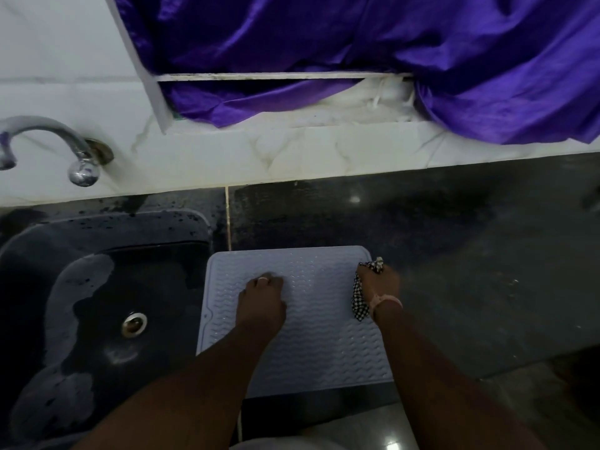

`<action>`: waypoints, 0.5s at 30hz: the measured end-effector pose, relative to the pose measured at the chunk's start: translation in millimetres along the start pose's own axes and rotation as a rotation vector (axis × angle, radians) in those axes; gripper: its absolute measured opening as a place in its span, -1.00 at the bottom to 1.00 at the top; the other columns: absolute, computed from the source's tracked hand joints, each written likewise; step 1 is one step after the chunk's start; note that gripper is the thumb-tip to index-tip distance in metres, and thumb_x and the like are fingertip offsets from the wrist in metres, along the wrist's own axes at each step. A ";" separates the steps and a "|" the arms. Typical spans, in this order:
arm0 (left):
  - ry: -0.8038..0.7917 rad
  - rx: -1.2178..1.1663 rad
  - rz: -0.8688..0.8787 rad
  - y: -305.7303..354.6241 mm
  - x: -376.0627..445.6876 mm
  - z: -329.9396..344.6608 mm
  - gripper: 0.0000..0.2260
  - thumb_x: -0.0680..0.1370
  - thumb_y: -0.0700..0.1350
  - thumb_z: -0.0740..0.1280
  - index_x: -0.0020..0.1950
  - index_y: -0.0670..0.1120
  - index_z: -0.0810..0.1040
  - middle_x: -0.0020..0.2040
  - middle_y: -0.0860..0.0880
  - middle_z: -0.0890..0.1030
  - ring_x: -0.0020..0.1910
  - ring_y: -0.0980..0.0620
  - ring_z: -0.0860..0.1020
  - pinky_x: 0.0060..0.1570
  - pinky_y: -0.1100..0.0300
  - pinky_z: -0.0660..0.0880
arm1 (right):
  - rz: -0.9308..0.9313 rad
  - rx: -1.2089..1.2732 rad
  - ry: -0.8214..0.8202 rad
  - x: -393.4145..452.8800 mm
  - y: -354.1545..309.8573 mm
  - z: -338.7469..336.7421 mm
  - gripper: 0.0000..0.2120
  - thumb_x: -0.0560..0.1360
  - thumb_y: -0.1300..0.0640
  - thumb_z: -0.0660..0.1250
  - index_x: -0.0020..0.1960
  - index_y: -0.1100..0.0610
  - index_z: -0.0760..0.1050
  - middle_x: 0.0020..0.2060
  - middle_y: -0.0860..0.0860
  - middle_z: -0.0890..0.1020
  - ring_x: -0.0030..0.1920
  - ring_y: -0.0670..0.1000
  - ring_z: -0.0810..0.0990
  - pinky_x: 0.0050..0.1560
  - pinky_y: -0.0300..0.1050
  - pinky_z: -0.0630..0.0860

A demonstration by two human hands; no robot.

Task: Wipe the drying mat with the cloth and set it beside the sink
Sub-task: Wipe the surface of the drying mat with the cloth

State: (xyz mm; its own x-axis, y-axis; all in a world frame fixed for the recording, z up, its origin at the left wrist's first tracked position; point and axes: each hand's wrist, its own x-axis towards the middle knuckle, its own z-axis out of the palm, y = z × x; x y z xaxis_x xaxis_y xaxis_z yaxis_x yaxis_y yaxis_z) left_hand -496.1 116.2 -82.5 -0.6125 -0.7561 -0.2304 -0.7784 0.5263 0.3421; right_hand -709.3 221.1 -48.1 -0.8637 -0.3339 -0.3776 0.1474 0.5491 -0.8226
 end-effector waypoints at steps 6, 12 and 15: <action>-0.015 0.028 -0.047 7.6 2.7 0.1 -0.51 0.57 -0.10 0.25 0.51 0.08 0.31 0.51 -0.07 0.30 0.44 -0.13 0.30 0.39 -0.12 0.35 | -0.057 -0.200 -0.007 15.3 2.1 -5.9 -0.87 0.45 0.23 0.32 -0.21 0.30 0.51 -0.32 0.15 0.55 -0.21 0.17 0.55 -0.29 -0.15 0.36; -0.022 -0.030 -0.113 14.7 7.2 -0.4 -0.49 0.52 -0.16 0.28 0.47 0.07 0.39 0.47 -0.07 0.34 0.39 -0.15 0.36 0.32 -0.11 0.43 | -0.115 -0.411 0.000 22.9 4.7 3.9 -0.80 0.51 0.25 0.25 -0.03 0.34 0.60 -0.10 0.26 0.64 -0.01 0.24 0.62 -0.08 -0.05 0.48; -0.051 -0.036 -0.124 13.1 10.6 -2.1 -0.49 0.52 -0.13 0.32 0.47 0.08 0.40 0.47 -0.06 0.33 0.38 -0.15 0.36 0.30 -0.10 0.45 | -0.185 -0.588 -0.023 24.8 5.9 12.3 -0.77 0.54 0.21 0.19 0.00 0.28 0.59 -0.01 0.23 0.65 0.07 0.24 0.58 0.18 -0.02 0.45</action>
State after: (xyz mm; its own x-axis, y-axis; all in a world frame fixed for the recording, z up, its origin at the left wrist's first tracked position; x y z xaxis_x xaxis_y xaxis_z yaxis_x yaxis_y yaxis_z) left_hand -512.5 114.3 -78.6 -0.5190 -0.7932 -0.3185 -0.8435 0.4152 0.3407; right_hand -723.9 206.6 -67.5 -0.8381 -0.4768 -0.2651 -0.3001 0.8087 -0.5059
